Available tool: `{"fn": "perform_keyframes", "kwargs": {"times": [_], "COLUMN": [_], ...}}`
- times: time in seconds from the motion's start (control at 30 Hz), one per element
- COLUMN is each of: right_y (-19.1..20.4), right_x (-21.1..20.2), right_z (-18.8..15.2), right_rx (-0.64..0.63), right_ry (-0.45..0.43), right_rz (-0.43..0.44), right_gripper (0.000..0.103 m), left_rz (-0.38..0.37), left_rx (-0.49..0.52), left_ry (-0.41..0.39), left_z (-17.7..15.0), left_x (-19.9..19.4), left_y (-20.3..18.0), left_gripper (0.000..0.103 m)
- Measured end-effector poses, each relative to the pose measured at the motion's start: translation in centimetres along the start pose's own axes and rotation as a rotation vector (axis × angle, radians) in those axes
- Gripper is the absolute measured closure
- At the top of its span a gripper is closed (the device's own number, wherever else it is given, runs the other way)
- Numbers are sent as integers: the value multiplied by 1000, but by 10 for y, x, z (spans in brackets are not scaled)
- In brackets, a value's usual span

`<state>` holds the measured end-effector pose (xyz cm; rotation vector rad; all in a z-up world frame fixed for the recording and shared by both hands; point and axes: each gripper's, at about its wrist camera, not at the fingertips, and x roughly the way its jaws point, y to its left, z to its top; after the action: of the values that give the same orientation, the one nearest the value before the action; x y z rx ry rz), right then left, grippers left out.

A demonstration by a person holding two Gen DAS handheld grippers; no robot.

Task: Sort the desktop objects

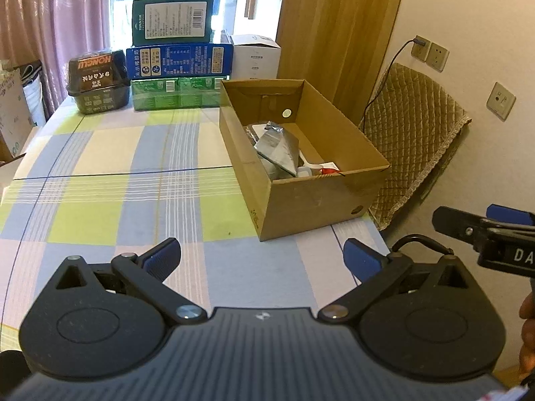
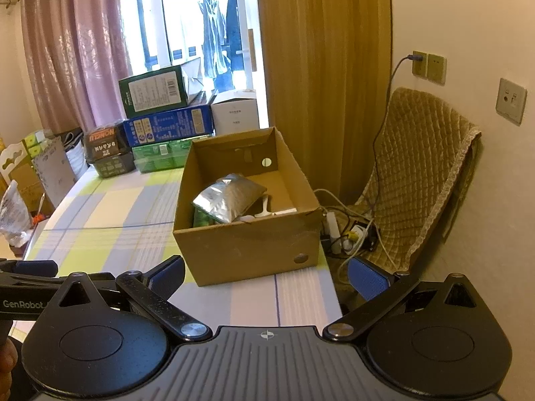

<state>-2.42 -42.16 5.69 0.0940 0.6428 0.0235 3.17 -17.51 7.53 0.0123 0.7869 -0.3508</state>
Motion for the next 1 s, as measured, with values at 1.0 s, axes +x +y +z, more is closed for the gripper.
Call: {"fn": "perform_keyframes", "kwargs": {"times": [1.0], "right_y": [-3], "right_x": [5], "right_z": [-7], "right_rx": [0], "right_ry": [31], "right_rz": [4], "right_gripper": [2], "left_rz": [-5], "left_rx": [7], "left_ry": [4], "left_z": [1], "left_x": [6], "left_y": [-5], "left_gripper": [1]}}
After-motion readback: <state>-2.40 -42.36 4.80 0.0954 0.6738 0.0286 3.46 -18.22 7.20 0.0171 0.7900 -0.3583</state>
